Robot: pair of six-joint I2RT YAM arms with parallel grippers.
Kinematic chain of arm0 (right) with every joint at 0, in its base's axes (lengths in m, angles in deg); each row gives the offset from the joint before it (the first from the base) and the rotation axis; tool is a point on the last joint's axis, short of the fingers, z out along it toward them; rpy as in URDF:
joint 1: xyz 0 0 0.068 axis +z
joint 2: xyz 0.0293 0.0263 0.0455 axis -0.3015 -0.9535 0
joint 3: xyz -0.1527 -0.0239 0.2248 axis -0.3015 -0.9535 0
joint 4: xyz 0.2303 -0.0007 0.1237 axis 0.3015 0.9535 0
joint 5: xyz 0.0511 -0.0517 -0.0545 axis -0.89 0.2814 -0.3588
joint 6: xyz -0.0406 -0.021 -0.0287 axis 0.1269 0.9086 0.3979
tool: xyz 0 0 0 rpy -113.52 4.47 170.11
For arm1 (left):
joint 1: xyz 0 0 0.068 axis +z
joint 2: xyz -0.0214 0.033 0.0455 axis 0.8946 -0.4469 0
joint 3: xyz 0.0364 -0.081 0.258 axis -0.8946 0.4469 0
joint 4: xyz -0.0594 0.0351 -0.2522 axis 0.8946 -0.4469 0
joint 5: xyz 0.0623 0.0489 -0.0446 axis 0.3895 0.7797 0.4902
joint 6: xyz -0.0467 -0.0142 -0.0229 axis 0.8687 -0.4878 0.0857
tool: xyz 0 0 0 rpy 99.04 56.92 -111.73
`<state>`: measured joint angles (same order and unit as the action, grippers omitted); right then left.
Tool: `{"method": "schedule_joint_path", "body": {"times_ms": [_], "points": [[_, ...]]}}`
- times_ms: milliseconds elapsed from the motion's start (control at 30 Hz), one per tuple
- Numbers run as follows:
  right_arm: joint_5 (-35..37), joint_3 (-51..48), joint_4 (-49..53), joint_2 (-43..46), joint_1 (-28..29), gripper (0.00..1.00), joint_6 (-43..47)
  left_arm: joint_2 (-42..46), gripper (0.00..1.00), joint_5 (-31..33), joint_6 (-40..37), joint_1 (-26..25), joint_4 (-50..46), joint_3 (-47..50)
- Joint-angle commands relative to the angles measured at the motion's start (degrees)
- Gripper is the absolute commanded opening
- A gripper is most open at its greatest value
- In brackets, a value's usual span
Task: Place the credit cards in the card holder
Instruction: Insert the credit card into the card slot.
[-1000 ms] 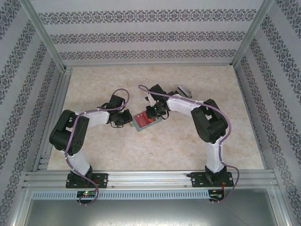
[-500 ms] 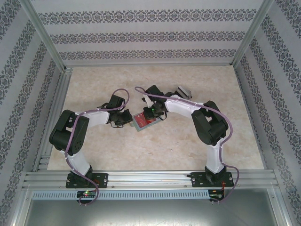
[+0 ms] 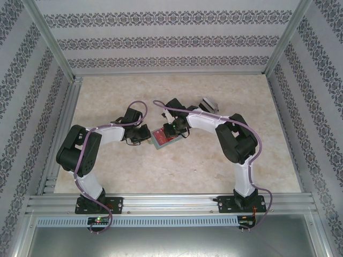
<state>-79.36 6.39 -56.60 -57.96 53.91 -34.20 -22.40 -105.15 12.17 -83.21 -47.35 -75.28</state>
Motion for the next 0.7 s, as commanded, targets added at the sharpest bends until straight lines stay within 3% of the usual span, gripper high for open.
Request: {"method": "schedule_joint_path", "body": {"times_ms": [0, 133, 467, 600, 667], "points": [[3.5, -0.4, 2.3, 0.4, -1.2, 0.17, 1.8, -0.3, 0.12, -0.3, 0.0, 0.1, 0.8, 1.4], [5.1, -1.1, 2.7, 1.4, -2.4, 0.17, 2.3, -0.3, 0.12, -0.3, 0.0, 0.1, 0.8, 1.3], [-1.3, 0.3, 1.3, 5.0, -0.3, 0.18, 1.2, 0.8, 0.13, -0.3, 0.0, 0.1, 0.2, 0.9], [-1.9, 0.8, 1.7, 4.7, 0.0, 0.20, 1.6, 2.5, 0.21, -1.2, 1.1, 0.2, 1.0, 1.9], [-2.2, 0.4, 1.4, 4.3, 0.1, 0.21, 1.5, 3.8, 0.30, -1.7, 2.1, 0.3, 1.9, 2.9]]}}
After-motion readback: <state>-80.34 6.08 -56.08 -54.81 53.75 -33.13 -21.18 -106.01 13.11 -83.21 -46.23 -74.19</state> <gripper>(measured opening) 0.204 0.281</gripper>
